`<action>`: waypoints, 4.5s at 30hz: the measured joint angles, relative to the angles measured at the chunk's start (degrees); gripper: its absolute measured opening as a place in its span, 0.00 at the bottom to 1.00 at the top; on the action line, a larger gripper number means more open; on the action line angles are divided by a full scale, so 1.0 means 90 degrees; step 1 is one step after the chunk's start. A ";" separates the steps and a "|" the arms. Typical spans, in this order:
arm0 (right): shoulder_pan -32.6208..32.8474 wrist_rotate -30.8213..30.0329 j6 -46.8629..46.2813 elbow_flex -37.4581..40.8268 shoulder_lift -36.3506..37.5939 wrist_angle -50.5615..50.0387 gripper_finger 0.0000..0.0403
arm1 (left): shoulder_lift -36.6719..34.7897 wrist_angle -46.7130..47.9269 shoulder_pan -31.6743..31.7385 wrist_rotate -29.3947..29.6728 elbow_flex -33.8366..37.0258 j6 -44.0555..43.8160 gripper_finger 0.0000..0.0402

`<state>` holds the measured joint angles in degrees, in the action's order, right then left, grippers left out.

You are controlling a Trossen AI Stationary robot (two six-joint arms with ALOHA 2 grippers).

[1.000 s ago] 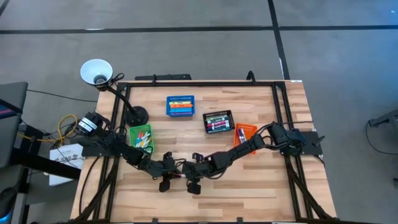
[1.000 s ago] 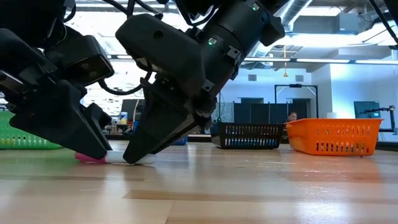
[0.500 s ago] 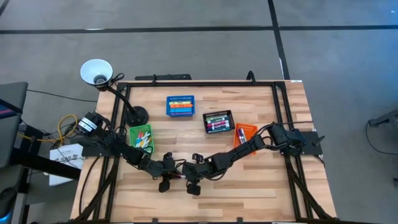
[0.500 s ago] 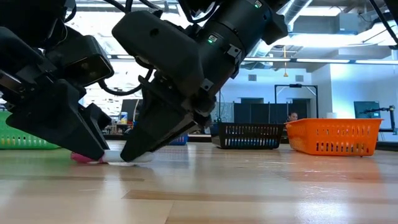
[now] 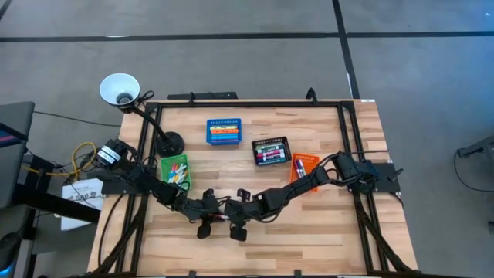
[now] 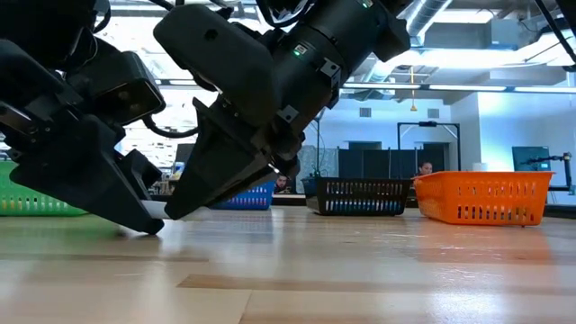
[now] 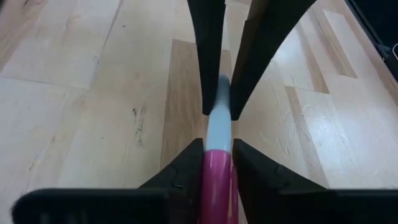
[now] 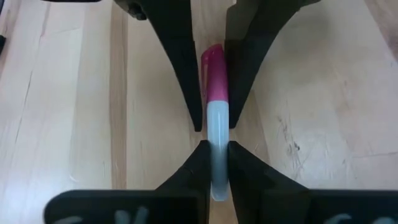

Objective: Pick & Place Markers
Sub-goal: Put the pink highlighter pen into the green basket, then return to home position

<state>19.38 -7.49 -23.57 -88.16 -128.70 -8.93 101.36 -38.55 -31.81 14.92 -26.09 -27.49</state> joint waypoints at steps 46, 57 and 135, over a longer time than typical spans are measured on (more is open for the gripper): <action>0.0091 -0.0010 0.0122 0.0004 0.0005 -0.0576 0.50 | -0.7263 1.0477 0.0121 0.0869 0.0005 -0.3033 0.17; 0.0093 0.0021 0.0270 -0.0162 0.0005 -0.0842 0.50 | -0.5863 1.0208 0.0124 0.1028 0.0005 -0.3050 0.32; -0.1010 -0.0167 0.3282 0.9743 1.3809 0.1927 0.29 | -1.0513 0.3355 0.4291 -0.2186 0.2648 0.3114 0.29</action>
<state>10.28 -8.99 5.97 -0.47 -4.42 8.41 6.74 -8.36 6.81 -4.75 -2.26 0.54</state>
